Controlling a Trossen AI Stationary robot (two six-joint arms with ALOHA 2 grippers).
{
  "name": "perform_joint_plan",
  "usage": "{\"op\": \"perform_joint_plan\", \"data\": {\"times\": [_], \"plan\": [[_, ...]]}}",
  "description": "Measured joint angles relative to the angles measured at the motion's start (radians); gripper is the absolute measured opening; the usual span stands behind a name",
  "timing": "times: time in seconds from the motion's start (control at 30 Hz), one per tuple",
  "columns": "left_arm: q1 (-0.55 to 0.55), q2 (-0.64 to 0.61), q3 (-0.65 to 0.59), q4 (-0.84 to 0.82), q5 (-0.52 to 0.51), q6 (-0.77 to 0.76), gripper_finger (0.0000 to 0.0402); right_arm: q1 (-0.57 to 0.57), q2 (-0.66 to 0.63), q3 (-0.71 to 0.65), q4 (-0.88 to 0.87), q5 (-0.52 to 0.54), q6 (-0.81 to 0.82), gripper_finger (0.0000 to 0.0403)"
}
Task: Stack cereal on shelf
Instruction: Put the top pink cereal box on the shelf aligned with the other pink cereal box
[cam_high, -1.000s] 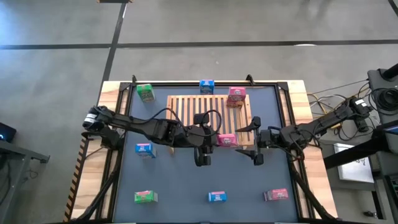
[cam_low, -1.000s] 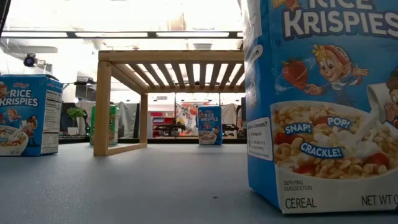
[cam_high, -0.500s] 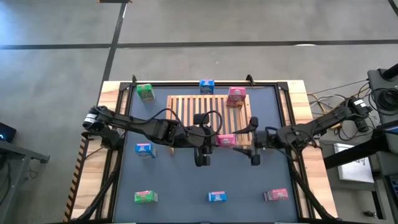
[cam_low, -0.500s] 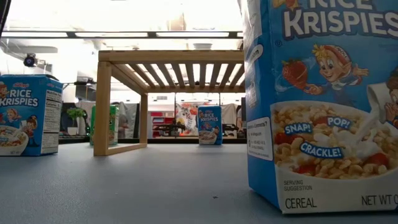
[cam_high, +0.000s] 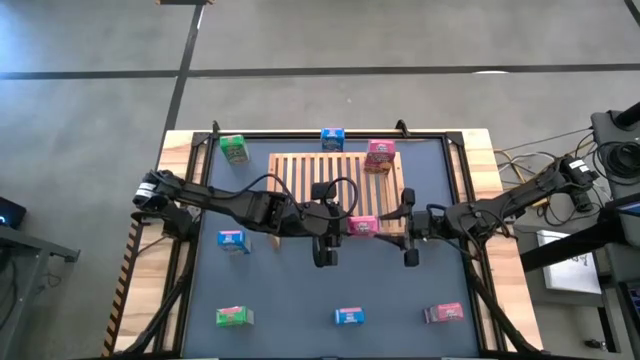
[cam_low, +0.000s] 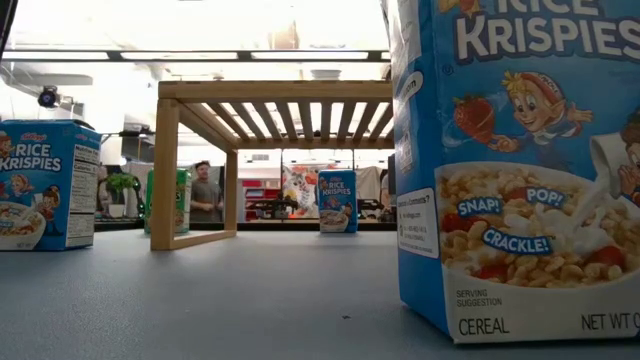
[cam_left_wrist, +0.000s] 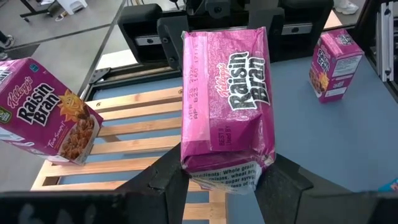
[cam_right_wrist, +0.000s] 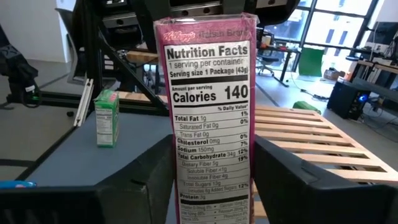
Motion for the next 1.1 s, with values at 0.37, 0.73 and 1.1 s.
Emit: {"op": "perform_joint_plan", "data": {"times": [0.37, 0.73, 1.1], "plan": [[0.0, -0.003, 0.0, 0.001, 0.0, -0.011, 0.0201, -0.003, -0.014, -0.001, -0.004, 0.006, -0.025, 0.0153], [-0.021, -0.052, -0.003, -0.093, -0.032, -0.018, 0.0269, -0.052, -0.168, -0.07, 0.003, 0.004, -0.052, 0.0151], [-0.029, -0.128, -0.11, -0.012, -0.043, -0.033, 0.027, -0.1, -0.462, -0.216, 0.007, -0.003, -0.09, 0.015]]}}
